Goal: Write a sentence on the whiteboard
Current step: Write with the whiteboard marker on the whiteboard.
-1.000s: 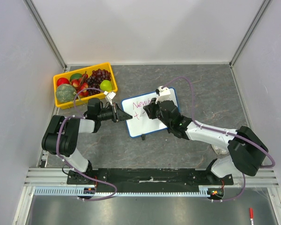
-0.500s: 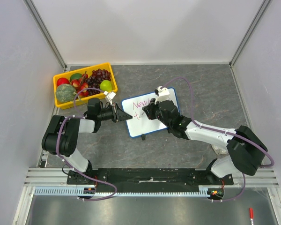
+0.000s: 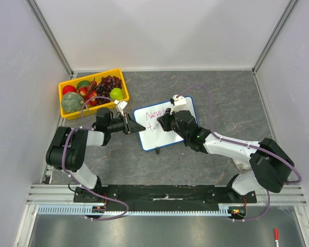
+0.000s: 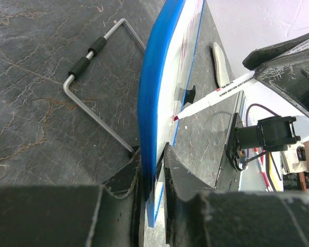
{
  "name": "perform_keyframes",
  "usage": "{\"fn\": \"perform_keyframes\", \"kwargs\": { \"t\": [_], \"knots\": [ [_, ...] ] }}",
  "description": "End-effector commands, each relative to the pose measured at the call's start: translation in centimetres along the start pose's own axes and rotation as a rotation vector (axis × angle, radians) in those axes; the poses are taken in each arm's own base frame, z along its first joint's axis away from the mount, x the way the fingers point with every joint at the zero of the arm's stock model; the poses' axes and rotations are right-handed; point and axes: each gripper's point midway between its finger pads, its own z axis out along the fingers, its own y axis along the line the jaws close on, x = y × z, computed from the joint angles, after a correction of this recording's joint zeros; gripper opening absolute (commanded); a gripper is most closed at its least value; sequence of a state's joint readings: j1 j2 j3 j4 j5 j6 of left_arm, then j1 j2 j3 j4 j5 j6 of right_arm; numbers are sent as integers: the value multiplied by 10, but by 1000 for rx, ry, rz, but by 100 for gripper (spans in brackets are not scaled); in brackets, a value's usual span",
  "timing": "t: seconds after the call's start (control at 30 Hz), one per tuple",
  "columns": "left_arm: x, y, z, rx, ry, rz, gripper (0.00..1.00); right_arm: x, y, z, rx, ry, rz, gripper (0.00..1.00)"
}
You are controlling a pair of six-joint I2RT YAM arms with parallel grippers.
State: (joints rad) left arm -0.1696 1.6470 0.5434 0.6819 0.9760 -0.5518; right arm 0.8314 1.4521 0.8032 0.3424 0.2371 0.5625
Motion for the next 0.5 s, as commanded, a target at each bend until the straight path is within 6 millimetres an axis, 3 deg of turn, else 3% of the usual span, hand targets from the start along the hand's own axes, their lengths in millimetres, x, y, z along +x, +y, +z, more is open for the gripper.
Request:
{"fn": "perform_keyframes", "kwargs": {
  "t": [0.0,0.17,0.47],
  "knots": [
    [-2,8,1,-35,-4,50,2,2,-20,-2,82,9,-53,0],
    [-2,8,1,-35,-4,52,2,1,-26,-4,106,6,-51,0],
    [-2,8,1,-37,-4,50,2,-22,-29,-2,119,-43,-30,0]
  ]
}}
